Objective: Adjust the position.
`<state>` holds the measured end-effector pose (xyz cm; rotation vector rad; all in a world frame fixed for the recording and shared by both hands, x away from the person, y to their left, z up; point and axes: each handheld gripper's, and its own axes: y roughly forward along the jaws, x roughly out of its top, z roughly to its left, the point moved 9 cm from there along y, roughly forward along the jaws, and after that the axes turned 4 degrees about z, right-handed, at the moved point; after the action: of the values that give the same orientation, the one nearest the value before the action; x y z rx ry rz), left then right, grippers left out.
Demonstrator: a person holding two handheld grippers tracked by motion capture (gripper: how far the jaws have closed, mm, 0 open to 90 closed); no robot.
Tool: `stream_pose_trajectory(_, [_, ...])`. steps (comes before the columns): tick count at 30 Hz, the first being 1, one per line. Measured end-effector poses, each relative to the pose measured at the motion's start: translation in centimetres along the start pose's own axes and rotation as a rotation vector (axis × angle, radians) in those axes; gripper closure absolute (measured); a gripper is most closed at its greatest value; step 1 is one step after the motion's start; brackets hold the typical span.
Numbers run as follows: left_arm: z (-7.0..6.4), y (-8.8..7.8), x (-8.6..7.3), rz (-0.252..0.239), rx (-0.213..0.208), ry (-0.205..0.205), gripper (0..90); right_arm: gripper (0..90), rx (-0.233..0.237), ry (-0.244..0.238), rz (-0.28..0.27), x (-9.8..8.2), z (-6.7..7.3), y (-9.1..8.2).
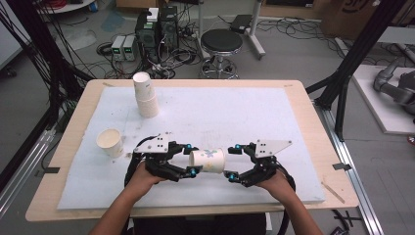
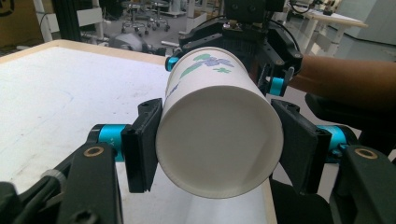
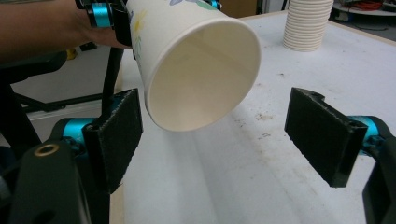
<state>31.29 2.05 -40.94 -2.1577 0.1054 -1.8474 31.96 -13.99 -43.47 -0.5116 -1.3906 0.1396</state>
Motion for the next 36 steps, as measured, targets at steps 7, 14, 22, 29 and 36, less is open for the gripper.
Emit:
stream_pose_trajectory(7, [-0.2,0.0,0.1,-0.009,-0.011,0.014,37.3,19.8,0.033,-0.009,-0.005,0.1,0.5,0.2])
stream_pose_trajectory(14, [-0.7,0.3,0.4,-0.021,-0.045,0.022,37.3,19.8,0.065,-0.012,-0.009,0.3,0.9,0.6])
stream_pose_trajectory(22, [-1.2,0.9,0.5,-0.053,-0.097,0.001,37.3,20.3,0.114,-0.028,-0.036,0.8,1.5,0.9])
stream_pose_trajectory(29, [-1.2,0.9,0.3,-0.063,-0.109,0.003,37.3,28.5,0.134,-0.051,-0.070,1.1,1.7,0.7])
stream_pose_trajectory(36, [-1.2,1.1,-0.5,-0.029,-0.099,-0.008,36.1,34.1,0.125,-0.064,-0.084,1.2,1.7,0.4])
